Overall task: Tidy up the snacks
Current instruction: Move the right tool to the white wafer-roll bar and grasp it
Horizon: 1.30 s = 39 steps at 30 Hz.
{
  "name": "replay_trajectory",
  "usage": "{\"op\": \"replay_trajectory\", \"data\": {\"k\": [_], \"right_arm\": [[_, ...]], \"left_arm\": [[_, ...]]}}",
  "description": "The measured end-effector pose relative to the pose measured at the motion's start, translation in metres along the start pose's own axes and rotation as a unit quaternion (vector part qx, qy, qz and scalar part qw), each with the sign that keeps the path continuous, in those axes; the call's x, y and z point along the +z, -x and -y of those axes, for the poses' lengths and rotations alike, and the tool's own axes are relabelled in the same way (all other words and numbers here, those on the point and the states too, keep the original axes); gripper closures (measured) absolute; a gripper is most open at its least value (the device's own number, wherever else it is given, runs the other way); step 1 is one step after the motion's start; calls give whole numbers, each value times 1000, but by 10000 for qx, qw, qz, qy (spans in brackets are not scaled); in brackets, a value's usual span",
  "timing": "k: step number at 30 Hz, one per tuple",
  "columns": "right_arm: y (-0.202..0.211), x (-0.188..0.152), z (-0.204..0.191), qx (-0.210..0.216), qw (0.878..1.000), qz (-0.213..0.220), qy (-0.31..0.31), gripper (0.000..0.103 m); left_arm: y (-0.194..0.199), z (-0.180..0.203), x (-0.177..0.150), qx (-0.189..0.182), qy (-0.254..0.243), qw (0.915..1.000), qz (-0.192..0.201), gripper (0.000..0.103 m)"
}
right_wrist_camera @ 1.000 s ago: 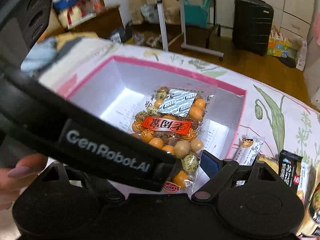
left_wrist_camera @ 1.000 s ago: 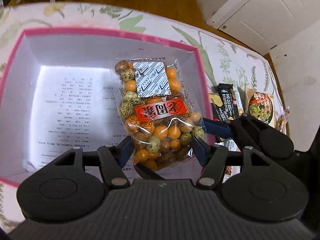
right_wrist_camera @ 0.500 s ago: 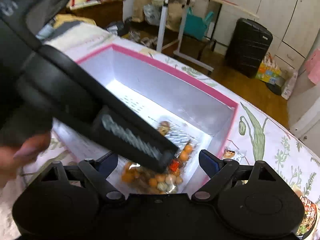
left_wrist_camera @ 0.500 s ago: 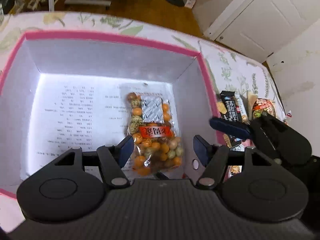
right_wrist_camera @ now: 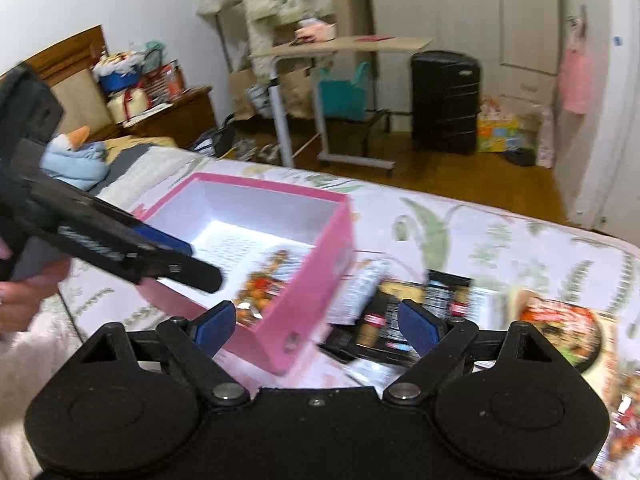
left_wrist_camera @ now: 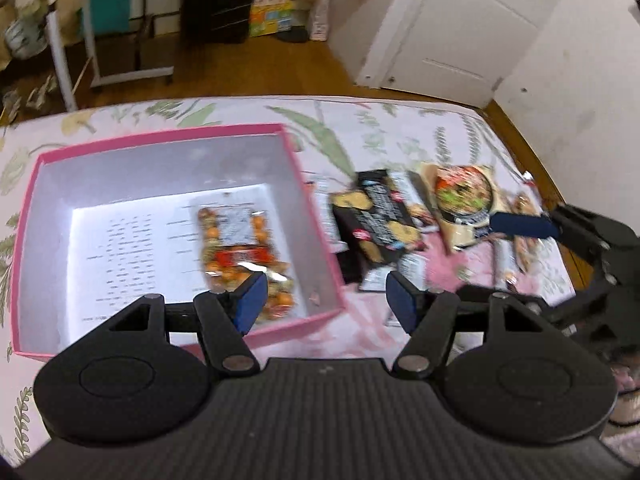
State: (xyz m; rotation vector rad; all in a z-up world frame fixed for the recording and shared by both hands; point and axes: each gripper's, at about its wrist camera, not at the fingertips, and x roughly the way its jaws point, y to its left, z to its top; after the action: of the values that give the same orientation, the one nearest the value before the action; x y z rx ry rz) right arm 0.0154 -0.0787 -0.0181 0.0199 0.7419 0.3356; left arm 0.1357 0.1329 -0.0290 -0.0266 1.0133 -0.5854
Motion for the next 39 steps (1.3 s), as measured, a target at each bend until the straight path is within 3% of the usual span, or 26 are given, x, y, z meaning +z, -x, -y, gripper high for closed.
{"op": "replay_trajectory", "data": {"k": [4, 8, 14, 19, 28, 34, 39], "right_arm": [[5, -20, 15, -455, 9989, 91, -68, 12], [-1, -41, 21, -530, 9985, -96, -91, 12], [-3, -70, 40, -507, 9983, -214, -181, 12], [3, -88, 56, -792, 9962, -247, -266, 12], [10, -126, 117, -1414, 9817, -461, -1191, 13], [11, -149, 143, -1279, 9667, -626, -2125, 19], [-3, -158, 153, -1362, 9588, -664, -2404, 25]], "left_arm": [[0, 30, -5, -121, -179, 9997, 76, 39], [-11, 56, -11, -266, -315, 9991, 75, 40], [-47, 88, -17, -431, -395, 9980, -222, 40], [-81, 104, -25, -382, -437, 9977, -361, 41], [-148, 113, -39, -246, -522, 9959, -701, 42], [-175, 117, -49, -28, -614, 9946, -838, 42], [-184, 124, -49, 171, -803, 9939, -737, 42]]}}
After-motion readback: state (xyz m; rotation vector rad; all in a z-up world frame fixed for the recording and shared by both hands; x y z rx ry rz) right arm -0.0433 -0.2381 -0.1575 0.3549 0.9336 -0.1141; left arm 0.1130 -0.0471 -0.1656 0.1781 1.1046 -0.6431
